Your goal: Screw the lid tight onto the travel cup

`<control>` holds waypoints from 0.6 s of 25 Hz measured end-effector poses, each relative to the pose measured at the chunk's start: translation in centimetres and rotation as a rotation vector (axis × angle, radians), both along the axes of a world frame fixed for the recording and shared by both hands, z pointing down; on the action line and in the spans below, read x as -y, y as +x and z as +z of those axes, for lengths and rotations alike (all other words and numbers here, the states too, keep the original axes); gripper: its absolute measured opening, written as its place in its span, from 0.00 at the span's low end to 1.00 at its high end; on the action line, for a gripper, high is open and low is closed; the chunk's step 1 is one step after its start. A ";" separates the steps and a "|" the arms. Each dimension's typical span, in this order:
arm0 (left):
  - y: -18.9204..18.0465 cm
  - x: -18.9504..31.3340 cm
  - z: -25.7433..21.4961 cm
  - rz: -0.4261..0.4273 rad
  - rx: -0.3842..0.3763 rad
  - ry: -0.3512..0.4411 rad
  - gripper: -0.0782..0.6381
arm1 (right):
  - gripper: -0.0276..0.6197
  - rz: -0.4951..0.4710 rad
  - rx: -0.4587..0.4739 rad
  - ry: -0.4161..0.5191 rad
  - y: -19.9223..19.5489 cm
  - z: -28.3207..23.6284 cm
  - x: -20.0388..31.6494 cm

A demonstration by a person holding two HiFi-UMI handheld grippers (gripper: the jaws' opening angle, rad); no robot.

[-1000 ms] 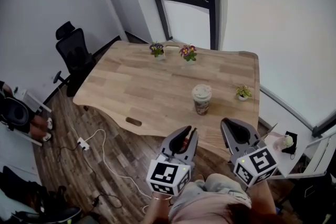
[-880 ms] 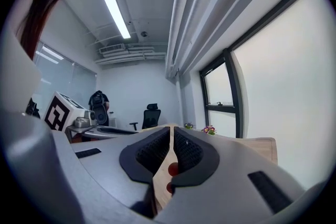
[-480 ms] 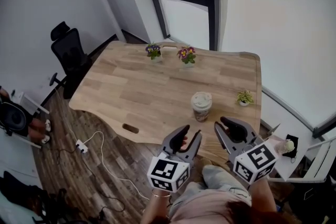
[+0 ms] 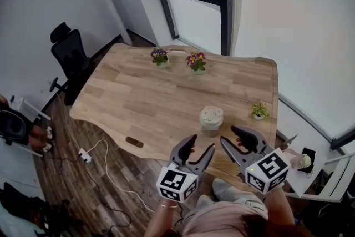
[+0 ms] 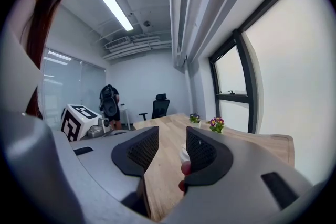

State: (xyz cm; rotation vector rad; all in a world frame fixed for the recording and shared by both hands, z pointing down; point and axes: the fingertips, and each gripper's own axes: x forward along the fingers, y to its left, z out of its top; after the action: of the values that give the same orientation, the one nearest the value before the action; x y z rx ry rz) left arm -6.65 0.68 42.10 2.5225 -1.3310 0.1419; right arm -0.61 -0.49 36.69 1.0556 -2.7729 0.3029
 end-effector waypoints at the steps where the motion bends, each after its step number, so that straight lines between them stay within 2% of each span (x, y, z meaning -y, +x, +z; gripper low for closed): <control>1: 0.1 0.3 0.5 0.005 0.003 -0.002 0.45 | 0.27 -0.010 -0.007 -0.003 -0.1 0.3 0.3; 10: 0.2 2.9 4.5 0.030 0.042 -0.058 0.50 | 0.36 -0.066 -0.051 -0.033 -1.1 2.7 3.4; 15: 0.0 4.7 6.3 0.021 0.080 -0.040 0.51 | 0.41 -0.102 -0.078 -0.030 -1.9 4.1 4.9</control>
State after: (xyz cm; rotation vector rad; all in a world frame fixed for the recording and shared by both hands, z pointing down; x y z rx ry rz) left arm -6.61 -4.00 48.45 2.5217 -1.3184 0.2739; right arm -2.49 -5.35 40.82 0.8954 -2.7323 0.2829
